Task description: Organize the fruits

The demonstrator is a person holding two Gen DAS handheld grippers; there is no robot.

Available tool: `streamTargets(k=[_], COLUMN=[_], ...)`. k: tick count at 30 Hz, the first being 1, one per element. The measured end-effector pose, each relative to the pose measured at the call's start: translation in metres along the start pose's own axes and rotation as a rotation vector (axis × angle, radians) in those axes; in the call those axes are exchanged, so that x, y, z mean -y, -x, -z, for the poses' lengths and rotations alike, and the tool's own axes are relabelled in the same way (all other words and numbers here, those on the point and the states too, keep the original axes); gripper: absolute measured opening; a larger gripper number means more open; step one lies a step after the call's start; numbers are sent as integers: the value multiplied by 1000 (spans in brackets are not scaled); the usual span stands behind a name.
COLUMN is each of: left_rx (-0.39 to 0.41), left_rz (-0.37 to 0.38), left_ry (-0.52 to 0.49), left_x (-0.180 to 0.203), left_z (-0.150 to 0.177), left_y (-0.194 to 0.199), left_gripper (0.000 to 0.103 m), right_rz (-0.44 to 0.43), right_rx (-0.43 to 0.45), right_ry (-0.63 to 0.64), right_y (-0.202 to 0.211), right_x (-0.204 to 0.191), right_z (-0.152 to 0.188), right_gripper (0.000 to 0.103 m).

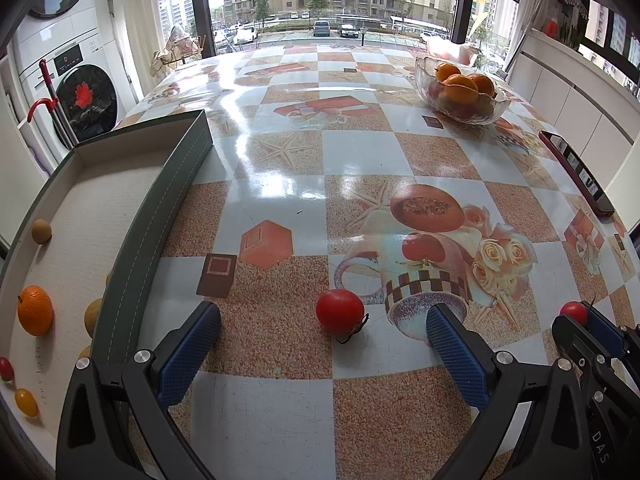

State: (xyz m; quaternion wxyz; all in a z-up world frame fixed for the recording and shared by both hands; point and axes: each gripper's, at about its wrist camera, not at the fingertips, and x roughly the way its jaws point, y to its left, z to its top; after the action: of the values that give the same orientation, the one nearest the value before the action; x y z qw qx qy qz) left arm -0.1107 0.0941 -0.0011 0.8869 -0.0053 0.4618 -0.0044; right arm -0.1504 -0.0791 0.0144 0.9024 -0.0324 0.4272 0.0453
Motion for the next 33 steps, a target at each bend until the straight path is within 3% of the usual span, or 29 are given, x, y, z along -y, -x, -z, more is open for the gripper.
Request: streamTargets(k=[4,6,7,9,13,17,22,26,31,33], left_rx=[-2,15,13,16,-9,43,85,39,15,12], left_rz=[4,17,34,64,149,175,62,-61,-107,-143], left_ry=[-3,-16,-31,-68,-29,24,102,164,211,213], left_x=[1,2,4,8,0,-25,-86,-138,-176,-181], left_z=[-1,-2,-3,-4,-3,-5,-4,8,21,23], left_y=[2,7,10,13,22,57,93,91,85,82], left_gripper=[99,69,62,21,21,21,21,21,22,32], right_rz=[-25,-44,-50,-60,-89,-167,-359,-501,-547,-550], right_rx=[-14,-24,-28,-33,-41,-46,-73,-126,-172,-211], right_ry=[-19,-28,-31,-32,-27,-8,42,124,252,299], right_y=[0,2,3,5,11,19,22,17,6,0], right_x=[4,7,7,7,-1,-24,-85,-156,-227,-244], right_z=[-1,-3,-3,-2,-9,-25,-55,-69,-73,-73], right_gripper=[25,25,25,25,25,25,25,25,25,25])
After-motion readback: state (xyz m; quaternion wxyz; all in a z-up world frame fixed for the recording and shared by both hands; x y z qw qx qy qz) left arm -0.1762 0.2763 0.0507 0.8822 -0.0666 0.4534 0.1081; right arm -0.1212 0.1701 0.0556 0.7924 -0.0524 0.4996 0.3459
